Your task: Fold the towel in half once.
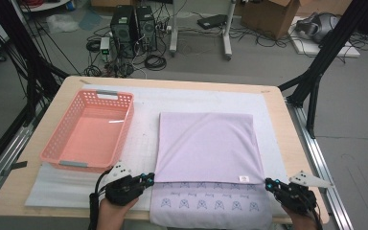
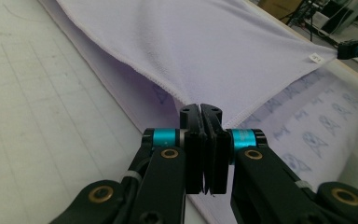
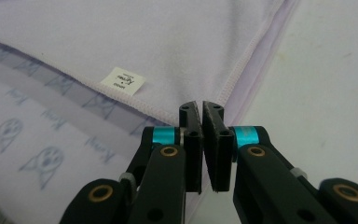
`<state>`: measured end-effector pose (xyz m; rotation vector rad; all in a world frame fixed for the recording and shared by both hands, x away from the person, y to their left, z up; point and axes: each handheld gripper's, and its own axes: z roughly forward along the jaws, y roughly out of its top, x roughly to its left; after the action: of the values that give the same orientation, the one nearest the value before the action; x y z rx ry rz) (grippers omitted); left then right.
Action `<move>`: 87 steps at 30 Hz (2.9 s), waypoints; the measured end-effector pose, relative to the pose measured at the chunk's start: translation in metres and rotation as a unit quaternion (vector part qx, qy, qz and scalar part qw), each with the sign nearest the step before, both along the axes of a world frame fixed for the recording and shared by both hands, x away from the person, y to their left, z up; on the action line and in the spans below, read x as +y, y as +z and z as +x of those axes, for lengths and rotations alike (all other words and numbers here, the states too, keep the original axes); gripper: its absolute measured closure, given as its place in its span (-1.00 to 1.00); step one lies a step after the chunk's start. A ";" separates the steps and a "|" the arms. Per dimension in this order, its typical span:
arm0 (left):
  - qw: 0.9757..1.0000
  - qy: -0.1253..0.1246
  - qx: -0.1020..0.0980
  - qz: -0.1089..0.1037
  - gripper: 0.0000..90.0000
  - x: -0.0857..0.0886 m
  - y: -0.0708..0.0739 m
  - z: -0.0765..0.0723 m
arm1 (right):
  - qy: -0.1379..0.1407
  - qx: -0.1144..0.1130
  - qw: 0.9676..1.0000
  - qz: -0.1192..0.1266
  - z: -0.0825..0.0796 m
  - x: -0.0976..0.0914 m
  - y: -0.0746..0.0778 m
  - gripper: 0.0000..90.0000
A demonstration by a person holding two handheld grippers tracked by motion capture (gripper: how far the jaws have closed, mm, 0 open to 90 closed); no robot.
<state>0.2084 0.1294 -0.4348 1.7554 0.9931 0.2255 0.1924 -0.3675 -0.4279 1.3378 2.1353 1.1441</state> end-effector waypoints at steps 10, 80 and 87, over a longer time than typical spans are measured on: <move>1.000 -0.015 -0.006 0.002 0.95 0.005 0.000 -0.034 | 0.015 0.002 1.000 -0.006 -0.044 0.000 0.001 0.93; 0.999 0.035 -0.039 -0.005 -0.01 -0.006 0.007 0.100 | -0.041 -0.004 0.999 0.032 0.085 -0.014 0.002 -0.05; 0.998 0.047 -0.031 0.010 0.04 -0.023 0.004 0.133 | -0.043 0.009 0.999 0.017 0.123 -0.012 -0.005 0.15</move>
<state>0.3411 0.1062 -0.4307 1.7103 1.0327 0.3497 0.3157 -0.3792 -0.4326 1.4447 2.0584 1.1436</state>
